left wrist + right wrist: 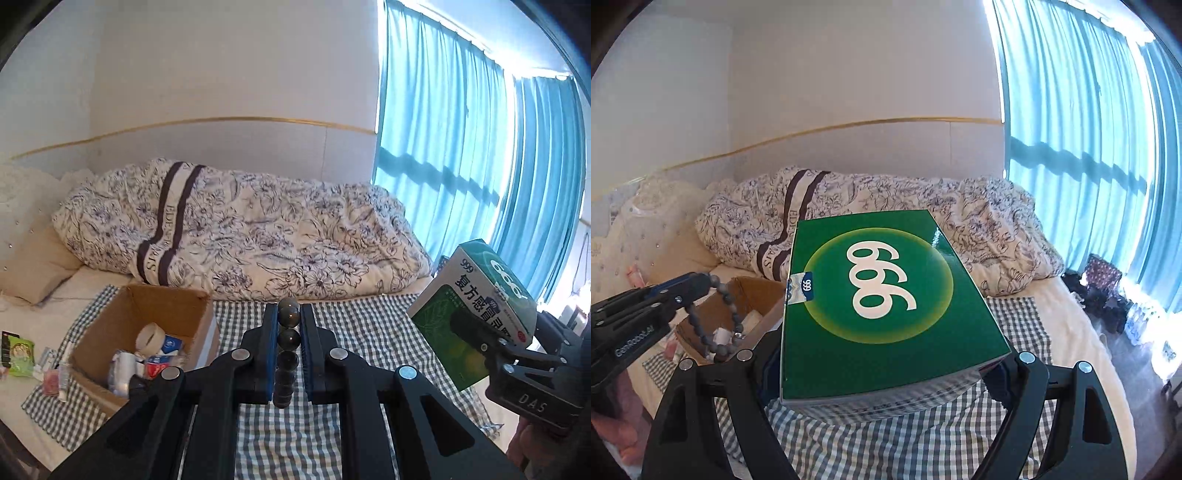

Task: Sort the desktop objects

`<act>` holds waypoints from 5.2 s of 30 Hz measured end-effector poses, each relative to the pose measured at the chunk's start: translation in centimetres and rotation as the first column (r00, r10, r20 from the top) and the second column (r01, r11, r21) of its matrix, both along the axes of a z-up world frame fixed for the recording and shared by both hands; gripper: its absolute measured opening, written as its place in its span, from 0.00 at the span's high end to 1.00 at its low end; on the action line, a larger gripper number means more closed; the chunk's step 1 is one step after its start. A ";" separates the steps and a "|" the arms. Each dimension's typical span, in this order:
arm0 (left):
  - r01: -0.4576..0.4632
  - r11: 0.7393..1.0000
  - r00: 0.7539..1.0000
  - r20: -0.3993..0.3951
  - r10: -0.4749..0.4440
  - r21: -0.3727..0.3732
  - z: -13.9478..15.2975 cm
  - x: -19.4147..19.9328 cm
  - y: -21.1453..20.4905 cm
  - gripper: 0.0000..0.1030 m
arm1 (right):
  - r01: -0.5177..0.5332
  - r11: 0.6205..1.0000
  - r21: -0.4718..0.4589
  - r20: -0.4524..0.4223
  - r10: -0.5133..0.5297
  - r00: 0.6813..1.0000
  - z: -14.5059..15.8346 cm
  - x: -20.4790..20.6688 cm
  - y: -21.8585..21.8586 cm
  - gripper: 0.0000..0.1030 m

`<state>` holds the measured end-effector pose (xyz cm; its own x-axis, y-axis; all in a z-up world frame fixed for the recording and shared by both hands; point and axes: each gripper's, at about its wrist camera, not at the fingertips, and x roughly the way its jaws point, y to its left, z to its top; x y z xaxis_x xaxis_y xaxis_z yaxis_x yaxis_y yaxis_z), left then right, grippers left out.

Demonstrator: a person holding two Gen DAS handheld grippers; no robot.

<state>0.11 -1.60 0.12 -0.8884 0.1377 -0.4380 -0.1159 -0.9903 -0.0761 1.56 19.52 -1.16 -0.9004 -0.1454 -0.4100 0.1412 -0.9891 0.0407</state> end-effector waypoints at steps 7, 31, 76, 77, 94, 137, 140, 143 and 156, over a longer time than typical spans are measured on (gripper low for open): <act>-0.028 1.000 0.999 -0.035 0.028 -0.011 1.5 2.8 -1.2 0.89 | -0.016 1.000 -0.014 -0.012 0.016 1.000 1.1 1.4 -1.2 0.18; -0.128 0.992 0.987 -0.103 0.127 -0.005 4.4 5.4 -9.5 0.89 | -0.095 0.995 0.034 -0.072 0.097 0.993 4.7 1.2 -10.4 0.18; -0.233 0.972 0.960 0.157 0.232 -0.010 -6.2 -10.0 -22.7 0.89 | -0.313 0.948 0.066 0.151 0.300 0.942 -5.5 -14.5 -25.9 0.18; -0.236 0.972 0.958 0.164 0.234 -0.010 -6.6 -10.3 -22.9 0.89 | -0.316 0.947 0.065 0.160 0.303 0.940 -5.9 -14.9 -26.1 0.18; -0.252 0.968 0.918 0.315 0.240 -0.003 -14.9 -15.7 -25.6 0.89 | -0.387 0.914 0.120 0.302 0.338 0.892 -13.6 -20.2 -30.7 0.18; -0.275 0.961 0.959 0.082 0.272 0.035 -2.2 -7.4 -22.7 0.58 | -0.328 0.942 0.070 -0.031 0.331 0.943 -1.1 -11.0 -25.5 0.14; -0.260 0.965 0.965 0.042 0.258 0.041 -0.3 -5.9 -21.6 0.55 | -0.311 0.949 0.051 -0.096 0.315 0.944 0.9 -8.8 -23.9 0.12; -0.244 0.969 0.970 0.006 0.244 0.040 1.4 -4.5 -20.2 0.49 | -0.294 0.955 0.035 -0.150 0.295 0.943 2.6 -7.1 -22.0 0.10; -0.175 0.982 0.976 -0.121 0.183 0.073 6.4 0.6 -13.2 0.11 | -0.149 0.988 0.033 -0.239 0.153 0.959 7.5 -1.0 -13.5 0.01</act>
